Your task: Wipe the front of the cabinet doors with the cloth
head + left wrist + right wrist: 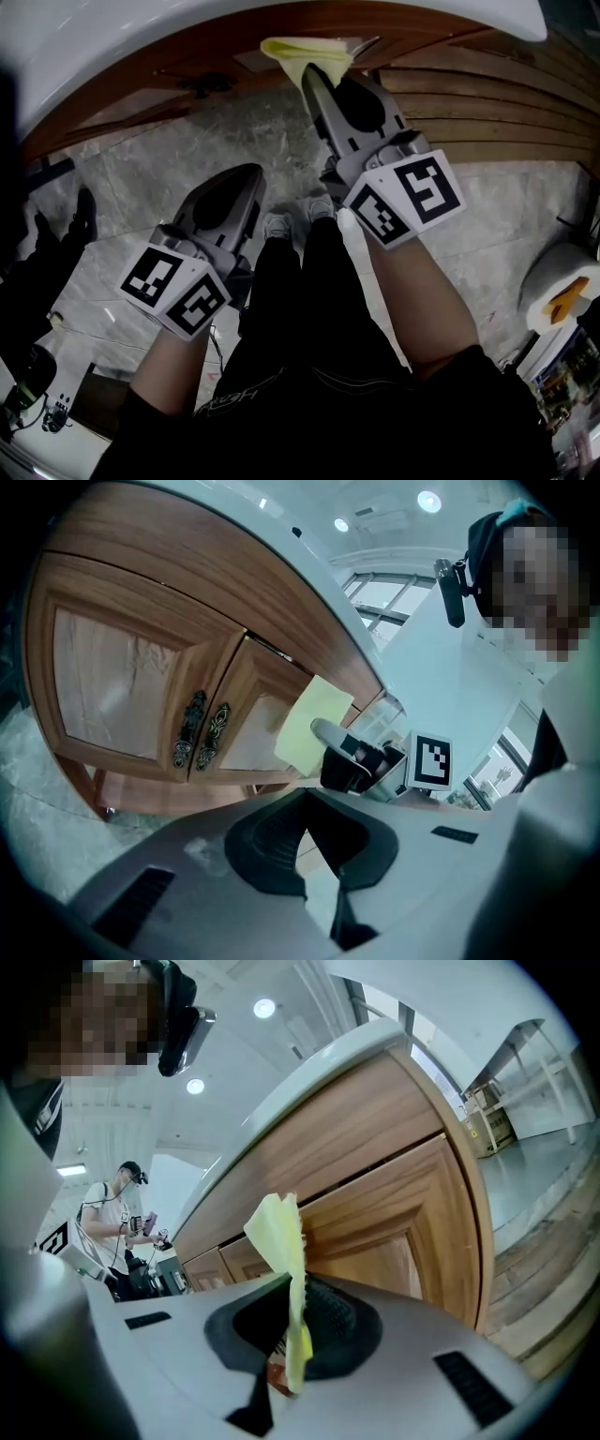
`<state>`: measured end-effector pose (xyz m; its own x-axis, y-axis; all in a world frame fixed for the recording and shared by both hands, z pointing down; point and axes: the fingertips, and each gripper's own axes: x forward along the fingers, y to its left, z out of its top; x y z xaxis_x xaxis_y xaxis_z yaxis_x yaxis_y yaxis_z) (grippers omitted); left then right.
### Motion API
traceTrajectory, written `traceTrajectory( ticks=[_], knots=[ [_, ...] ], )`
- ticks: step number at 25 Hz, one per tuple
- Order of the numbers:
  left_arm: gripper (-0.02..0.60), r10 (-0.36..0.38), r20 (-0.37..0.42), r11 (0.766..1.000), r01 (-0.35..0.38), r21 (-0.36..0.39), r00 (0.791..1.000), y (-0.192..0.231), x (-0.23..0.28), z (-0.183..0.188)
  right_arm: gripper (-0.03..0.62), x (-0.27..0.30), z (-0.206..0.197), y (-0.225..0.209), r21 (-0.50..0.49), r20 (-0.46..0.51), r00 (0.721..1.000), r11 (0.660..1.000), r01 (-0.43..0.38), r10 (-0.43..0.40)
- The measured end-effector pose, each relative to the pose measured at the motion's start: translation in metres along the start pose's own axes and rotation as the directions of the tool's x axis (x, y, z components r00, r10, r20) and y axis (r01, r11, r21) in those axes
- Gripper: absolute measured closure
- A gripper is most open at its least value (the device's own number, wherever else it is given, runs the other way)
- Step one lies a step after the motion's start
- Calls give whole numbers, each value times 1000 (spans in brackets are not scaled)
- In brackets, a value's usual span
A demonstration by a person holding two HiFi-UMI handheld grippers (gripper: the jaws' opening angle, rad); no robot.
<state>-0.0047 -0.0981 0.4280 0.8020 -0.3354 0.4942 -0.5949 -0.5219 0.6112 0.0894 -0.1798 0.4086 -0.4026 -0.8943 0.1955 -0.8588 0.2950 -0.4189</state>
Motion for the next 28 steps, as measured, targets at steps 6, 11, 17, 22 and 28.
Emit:
traceTrajectory(
  ticks=[6,11,17,22,28],
  knots=[
    [575,-7,-16,1000,7,12,1000,-12,11,-3,553,-15,8,-21,6,24,999,999,36,-36],
    [575,-13,-39,1000,14,26,999,-45,35,-9,553,-47,24,-58,17,46,997,998,68,-69],
    [575,-30,-50,999,31,34,998,-40,38,-11,553,-51,22,-69,11,60,992,994,109,-110],
    [575,-59,-57,998,61,35,997,-32,41,-12,553,-50,16,-80,2,66,986,988,154,-154],
    [575,-68,-82,996,71,44,994,-58,61,-14,553,-83,30,-114,24,99,972,977,211,-212]
  ],
)
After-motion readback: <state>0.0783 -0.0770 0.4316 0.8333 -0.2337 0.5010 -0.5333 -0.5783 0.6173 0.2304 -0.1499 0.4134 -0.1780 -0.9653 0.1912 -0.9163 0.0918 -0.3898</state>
